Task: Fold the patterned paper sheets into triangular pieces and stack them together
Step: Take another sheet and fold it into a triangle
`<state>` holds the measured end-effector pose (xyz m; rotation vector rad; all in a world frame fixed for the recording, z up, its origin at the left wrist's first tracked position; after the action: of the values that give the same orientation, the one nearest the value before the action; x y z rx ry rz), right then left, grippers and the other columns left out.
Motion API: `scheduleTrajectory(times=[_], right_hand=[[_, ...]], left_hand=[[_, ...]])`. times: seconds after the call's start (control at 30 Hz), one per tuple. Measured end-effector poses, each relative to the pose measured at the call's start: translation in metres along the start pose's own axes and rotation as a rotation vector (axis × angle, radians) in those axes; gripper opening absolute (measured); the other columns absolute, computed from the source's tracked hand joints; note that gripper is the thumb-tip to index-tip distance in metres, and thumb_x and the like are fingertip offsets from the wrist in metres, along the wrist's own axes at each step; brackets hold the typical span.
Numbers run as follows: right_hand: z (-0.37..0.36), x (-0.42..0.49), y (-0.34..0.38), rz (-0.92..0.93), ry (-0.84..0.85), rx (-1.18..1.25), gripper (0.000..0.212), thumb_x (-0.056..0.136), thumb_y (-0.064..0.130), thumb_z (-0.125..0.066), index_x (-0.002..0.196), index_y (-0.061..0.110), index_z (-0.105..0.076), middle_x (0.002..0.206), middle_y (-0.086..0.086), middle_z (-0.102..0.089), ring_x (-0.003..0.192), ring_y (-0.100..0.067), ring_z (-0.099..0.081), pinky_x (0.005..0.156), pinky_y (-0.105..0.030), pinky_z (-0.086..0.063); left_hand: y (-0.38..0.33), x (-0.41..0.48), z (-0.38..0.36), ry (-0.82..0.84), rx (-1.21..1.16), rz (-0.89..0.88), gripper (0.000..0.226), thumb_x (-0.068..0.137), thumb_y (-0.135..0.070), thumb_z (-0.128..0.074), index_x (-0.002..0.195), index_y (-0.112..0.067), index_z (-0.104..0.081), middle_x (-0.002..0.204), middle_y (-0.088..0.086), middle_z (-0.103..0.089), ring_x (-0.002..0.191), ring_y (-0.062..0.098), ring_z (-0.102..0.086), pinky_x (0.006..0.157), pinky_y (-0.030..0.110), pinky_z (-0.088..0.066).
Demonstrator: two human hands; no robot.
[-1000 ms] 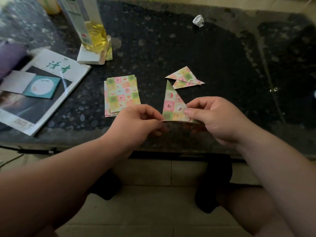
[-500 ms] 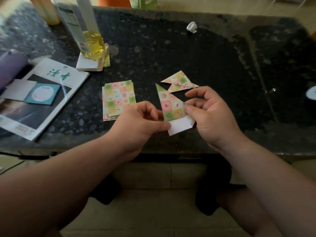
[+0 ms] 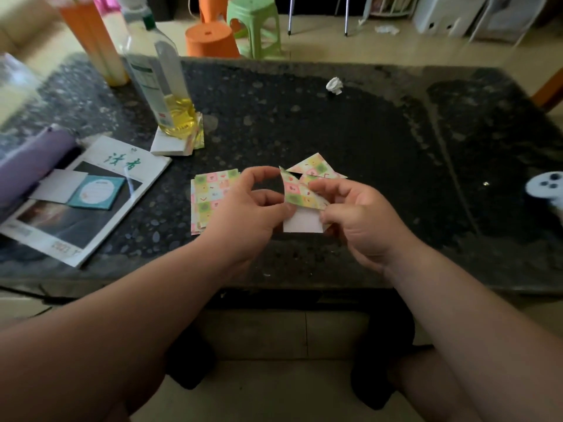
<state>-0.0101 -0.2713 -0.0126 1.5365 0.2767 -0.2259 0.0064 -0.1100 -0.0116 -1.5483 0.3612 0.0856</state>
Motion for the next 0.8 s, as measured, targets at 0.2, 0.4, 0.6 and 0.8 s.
scheduleTrajectory(times=[0.2, 0.4, 0.6, 0.8], right_hand=[[-0.002, -0.004, 0.031, 0.1, -0.011, -0.212, 0.039, 0.088, 0.006, -0.075, 0.118, 0.03, -0.07, 0.117, 0.007, -0.072, 0.113, -0.014, -0.068, 0.098, -0.042, -0.058], [-0.015, -0.019, 0.039, 0.084, -0.013, -0.212, 0.024, 0.091, 0.02, -0.077, 0.111, 0.031, -0.072, 0.106, 0.004, -0.077, 0.102, -0.016, -0.073, 0.092, -0.046, -0.061], [-0.016, -0.028, 0.05, 0.046, -0.104, -0.099, 0.011, 0.094, 0.015, -0.073, 0.097, 0.024, -0.076, 0.095, 0.0, -0.079, 0.097, -0.02, -0.075, 0.089, -0.045, -0.062], [-0.012, -0.03, 0.057, 0.053, 0.089, -0.164, 0.013, 0.092, 0.005, -0.072, 0.092, 0.017, -0.079, 0.096, -0.009, -0.079, 0.093, -0.026, -0.076, 0.078, -0.038, -0.059]], left_hand=[[-0.047, -0.004, 0.007, -0.053, 0.429, -0.21, 0.015, 0.089, -0.023, -0.079, 0.101, -0.032, -0.076, 0.086, -0.01, -0.077, 0.079, 0.004, -0.07, 0.074, 0.031, -0.057], [-0.059, -0.026, 0.015, -0.15, 0.374, -0.162, 0.007, 0.094, -0.039, -0.071, 0.09, -0.034, -0.074, 0.087, -0.008, -0.074, 0.078, 0.012, -0.07, 0.069, 0.035, -0.06], [-0.052, -0.028, 0.023, -0.078, 0.28, -0.169, 0.008, 0.091, -0.036, -0.075, 0.09, -0.041, -0.069, 0.12, -0.017, -0.065, 0.09, 0.003, -0.068, 0.069, 0.025, -0.055], [-0.062, -0.014, 0.019, 0.184, 0.476, -0.157, 0.009, 0.088, -0.041, -0.077, 0.094, -0.035, -0.076, 0.093, -0.009, -0.076, 0.089, 0.014, -0.073, 0.082, 0.041, -0.06]])
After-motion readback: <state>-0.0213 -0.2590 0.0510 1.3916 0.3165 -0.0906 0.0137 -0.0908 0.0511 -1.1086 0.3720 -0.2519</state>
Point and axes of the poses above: each hand's wrist, its own x-axis towards the middle knuckle, its own z-axis out of the back of the hand, y = z × x, the point moved 8 cm from there along x, towards the middle knuckle
